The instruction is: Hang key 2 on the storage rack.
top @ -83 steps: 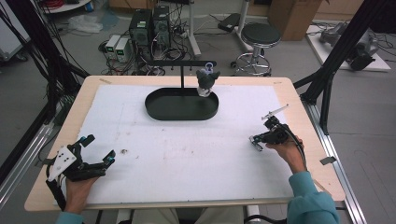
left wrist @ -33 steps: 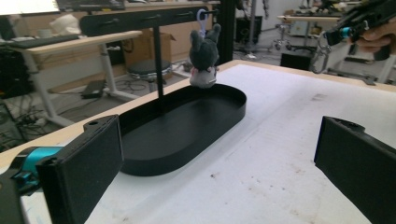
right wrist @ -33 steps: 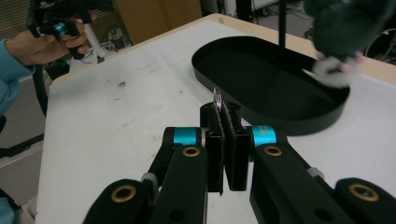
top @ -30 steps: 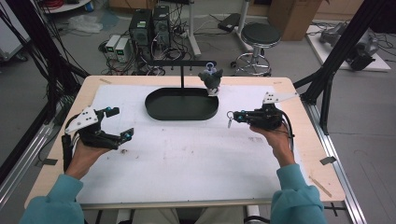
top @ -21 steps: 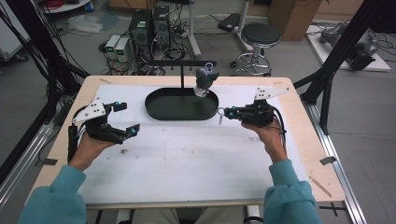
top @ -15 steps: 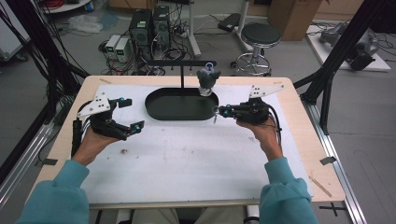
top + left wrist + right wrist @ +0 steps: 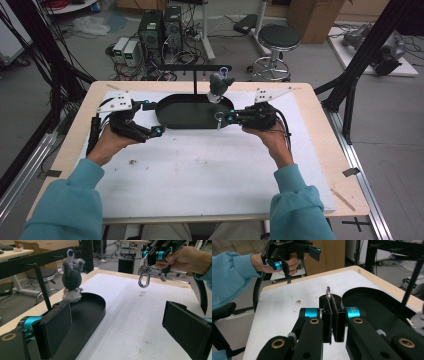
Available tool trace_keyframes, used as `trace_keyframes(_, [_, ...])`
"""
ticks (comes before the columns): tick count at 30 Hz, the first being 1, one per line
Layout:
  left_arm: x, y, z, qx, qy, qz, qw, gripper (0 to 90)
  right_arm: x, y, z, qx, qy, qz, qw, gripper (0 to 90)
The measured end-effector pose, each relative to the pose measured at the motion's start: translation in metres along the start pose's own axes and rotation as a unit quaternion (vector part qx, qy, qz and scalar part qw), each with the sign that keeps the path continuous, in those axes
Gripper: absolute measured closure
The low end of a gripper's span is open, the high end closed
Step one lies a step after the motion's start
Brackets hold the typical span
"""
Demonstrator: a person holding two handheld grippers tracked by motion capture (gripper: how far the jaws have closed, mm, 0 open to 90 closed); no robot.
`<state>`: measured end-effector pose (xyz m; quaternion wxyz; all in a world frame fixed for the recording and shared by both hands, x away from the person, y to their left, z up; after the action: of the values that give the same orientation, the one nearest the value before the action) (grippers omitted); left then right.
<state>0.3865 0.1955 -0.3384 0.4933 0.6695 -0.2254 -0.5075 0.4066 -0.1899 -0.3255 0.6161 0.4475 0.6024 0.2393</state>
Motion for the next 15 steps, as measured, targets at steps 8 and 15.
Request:
trace_keyframes(8, [0.014,0.010,0.004,0.006,-0.024,0.001,0.9997,11.5,0.013,0.009,-0.003,-0.015,0.013,-0.001,0.9998,88.8])
trace_keyframes(15, [0.028,0.023,0.008,0.013,-0.048,0.001,0.9988,6.8,0.022,0.015,-0.004,-0.026,0.025,-0.003,0.9994,88.8])
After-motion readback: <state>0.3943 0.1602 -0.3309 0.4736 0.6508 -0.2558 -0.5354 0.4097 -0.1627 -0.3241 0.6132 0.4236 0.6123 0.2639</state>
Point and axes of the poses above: each handheld gripper's, and its own axes: x roughly forward along the jaws, y roughly out of its top, z roughly to its right, the point moved 1 cm from there along x, roughly forward along the jaws, and after that the axes turned 14 degrees about -z, right-handed, at the moved point
